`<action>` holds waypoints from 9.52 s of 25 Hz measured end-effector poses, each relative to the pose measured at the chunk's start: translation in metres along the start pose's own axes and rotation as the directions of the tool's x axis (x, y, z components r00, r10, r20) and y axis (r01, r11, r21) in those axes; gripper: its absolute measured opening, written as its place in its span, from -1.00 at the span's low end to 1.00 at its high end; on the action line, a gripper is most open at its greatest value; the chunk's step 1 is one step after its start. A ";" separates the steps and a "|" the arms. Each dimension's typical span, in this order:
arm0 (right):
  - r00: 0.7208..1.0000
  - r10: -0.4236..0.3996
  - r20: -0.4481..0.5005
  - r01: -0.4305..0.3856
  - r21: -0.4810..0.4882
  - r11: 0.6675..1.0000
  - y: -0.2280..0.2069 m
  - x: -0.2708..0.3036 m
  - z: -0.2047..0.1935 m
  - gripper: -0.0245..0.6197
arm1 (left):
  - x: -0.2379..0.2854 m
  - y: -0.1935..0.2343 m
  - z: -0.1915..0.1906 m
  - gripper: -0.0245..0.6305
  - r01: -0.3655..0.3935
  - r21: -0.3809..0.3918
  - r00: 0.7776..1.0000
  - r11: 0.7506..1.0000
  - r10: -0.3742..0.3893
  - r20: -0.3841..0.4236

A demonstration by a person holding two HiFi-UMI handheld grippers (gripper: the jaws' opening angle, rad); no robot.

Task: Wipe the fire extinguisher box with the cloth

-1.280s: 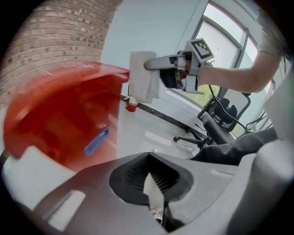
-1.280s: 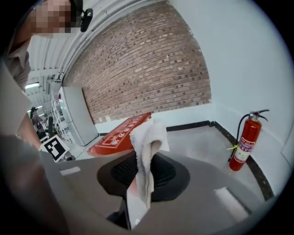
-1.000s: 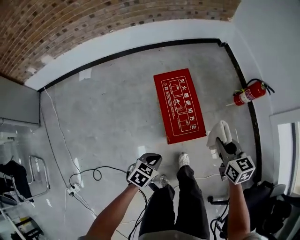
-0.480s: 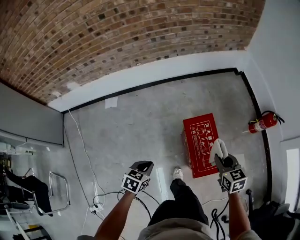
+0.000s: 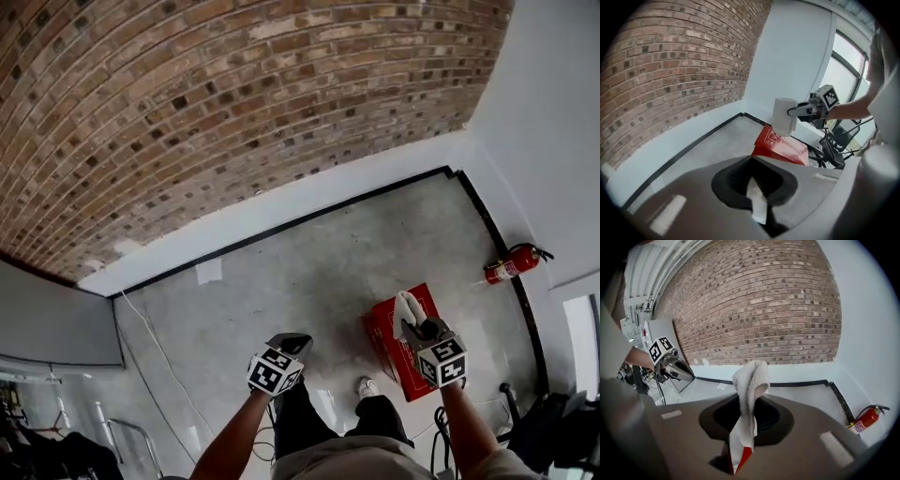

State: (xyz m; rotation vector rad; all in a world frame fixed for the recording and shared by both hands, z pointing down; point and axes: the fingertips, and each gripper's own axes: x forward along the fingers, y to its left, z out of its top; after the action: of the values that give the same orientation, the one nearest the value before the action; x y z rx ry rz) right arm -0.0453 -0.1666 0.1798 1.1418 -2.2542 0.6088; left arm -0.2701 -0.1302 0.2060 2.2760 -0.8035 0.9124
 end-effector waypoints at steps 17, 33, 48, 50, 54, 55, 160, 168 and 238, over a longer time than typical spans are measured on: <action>0.942 -0.310 0.126 0.231 0.424 0.876 0.011 0.068 0.033 -0.66 | 0.102 0.027 0.139 -0.72 0.598 0.461 0.797 0.656 -0.550 -0.250; 0.932 -0.301 0.202 0.148 0.547 0.824 -0.032 0.138 0.053 -0.64 | 0.178 0.004 0.184 -0.57 0.945 0.322 0.264 0.063 -0.730 -0.631; 0.580 -0.764 -0.284 0.621 0.761 0.189 -0.073 0.127 -0.058 -0.85 | 0.374 -0.053 0.122 -0.63 0.914 0.280 0.399 0.293 -0.769 -0.498; 0.612 -0.738 -0.284 0.628 0.741 0.237 -0.059 0.147 -0.061 -0.85 | 0.389 -0.067 0.114 -0.63 0.918 0.261 0.390 0.298 -0.794 -0.466; 0.664 -0.677 -0.319 0.620 0.741 0.258 -0.023 0.190 -0.087 -0.85 | 0.411 -0.086 0.095 -0.63 0.924 0.268 0.371 0.272 -0.806 -0.461; 0.660 -0.672 -0.336 0.623 0.744 0.240 -0.019 0.200 -0.095 -0.85 | 0.417 -0.087 0.091 -0.63 0.925 0.273 0.367 0.264 -0.805 -0.465; 0.478 -0.834 -0.277 0.691 0.705 0.162 0.006 0.314 -0.334 -0.85 | 0.562 0.015 -0.084 -0.64 0.576 0.626 0.531 -0.526 -0.342 -0.775; 0.461 -0.843 -0.278 0.675 0.727 0.130 0.024 0.224 -0.183 -0.85 | 0.442 0.023 0.022 -0.64 0.587 0.600 0.483 -0.543 -0.360 -0.798; -0.086 -0.994 0.060 0.714 0.700 -0.020 0.073 -0.251 0.206 -0.85 | -0.062 -0.198 0.280 -0.64 0.740 0.625 0.285 -0.249 -0.726 -0.626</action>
State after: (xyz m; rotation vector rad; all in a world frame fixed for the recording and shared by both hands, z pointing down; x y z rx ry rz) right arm -0.0338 -0.1045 -0.1468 3.0741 -0.8651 0.1063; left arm -0.0543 -0.1666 -0.0650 2.7474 1.6403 0.6638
